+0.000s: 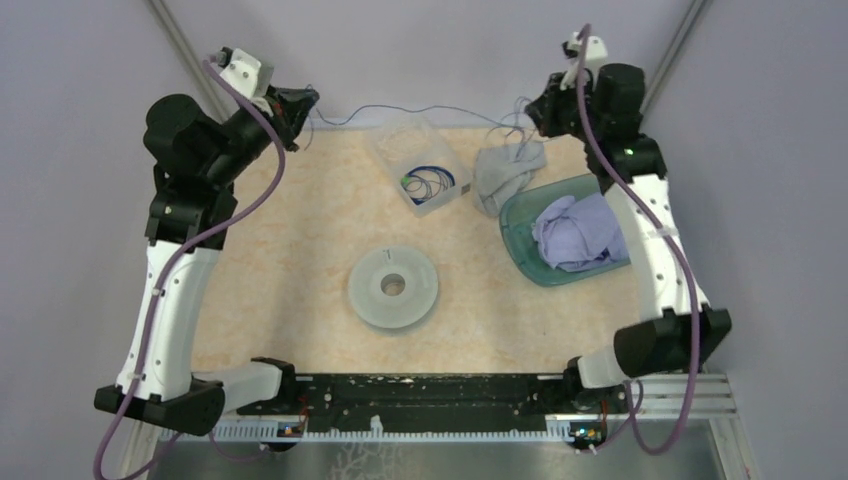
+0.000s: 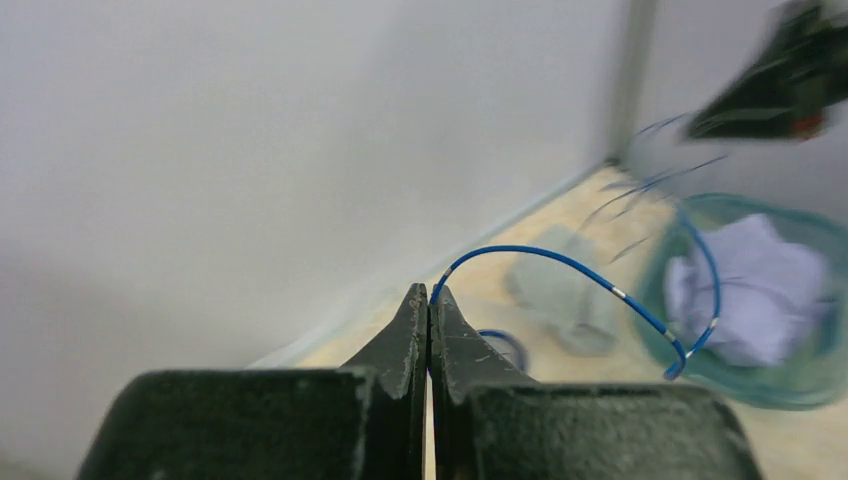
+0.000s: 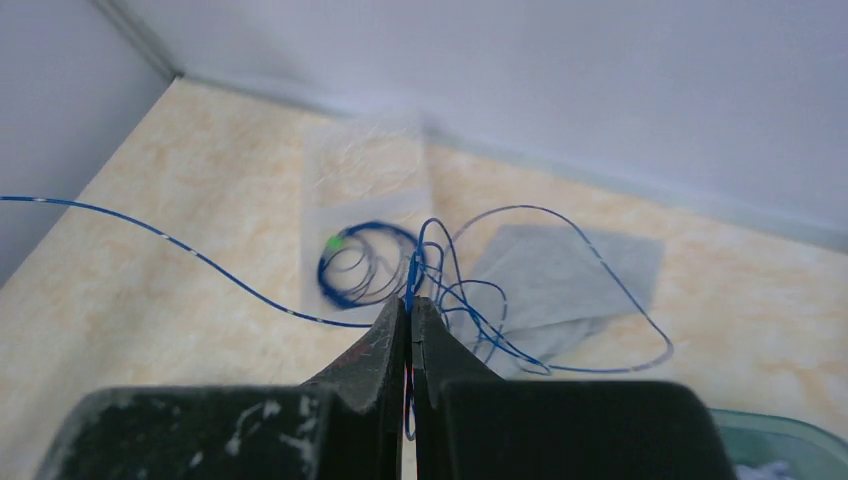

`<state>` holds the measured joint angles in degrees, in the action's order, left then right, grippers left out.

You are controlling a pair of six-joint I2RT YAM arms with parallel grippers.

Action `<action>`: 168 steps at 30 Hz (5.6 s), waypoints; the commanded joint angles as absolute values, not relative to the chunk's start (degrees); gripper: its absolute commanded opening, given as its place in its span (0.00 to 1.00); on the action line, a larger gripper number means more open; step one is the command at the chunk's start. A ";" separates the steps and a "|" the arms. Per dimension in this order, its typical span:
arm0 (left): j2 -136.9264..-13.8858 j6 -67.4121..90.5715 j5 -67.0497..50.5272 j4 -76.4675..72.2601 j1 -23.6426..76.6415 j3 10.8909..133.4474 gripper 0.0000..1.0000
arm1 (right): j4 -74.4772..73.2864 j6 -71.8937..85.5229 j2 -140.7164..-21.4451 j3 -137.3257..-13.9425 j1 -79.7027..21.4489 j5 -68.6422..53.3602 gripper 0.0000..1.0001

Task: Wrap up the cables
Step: Adjust the cable at the center of the board.

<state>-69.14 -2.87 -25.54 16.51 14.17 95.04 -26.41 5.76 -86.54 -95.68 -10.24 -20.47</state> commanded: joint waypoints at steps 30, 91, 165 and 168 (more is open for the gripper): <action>-82.55 -22.96 -60.45 18.86 18.70 86.34 0.91 | -22.82 -1.32 -80.83 -91.05 -18.13 -65.98 0.00; -79.03 14.52 -45.41 -3.94 28.31 81.34 0.00 | -13.56 5.21 -82.37 -71.63 -20.83 -47.89 0.63; -81.59 -56.87 1.76 31.70 7.57 71.98 0.00 | -28.79 -4.14 -76.04 -101.68 -1.05 -27.35 0.00; -82.82 -57.28 1.59 31.27 7.56 70.74 0.00 | -29.37 -2.63 -76.12 -103.16 -1.05 -36.98 0.00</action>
<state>-81.14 -55.18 3.33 32.03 7.73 72.51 -29.17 -3.86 -75.79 -98.91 -0.99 -24.95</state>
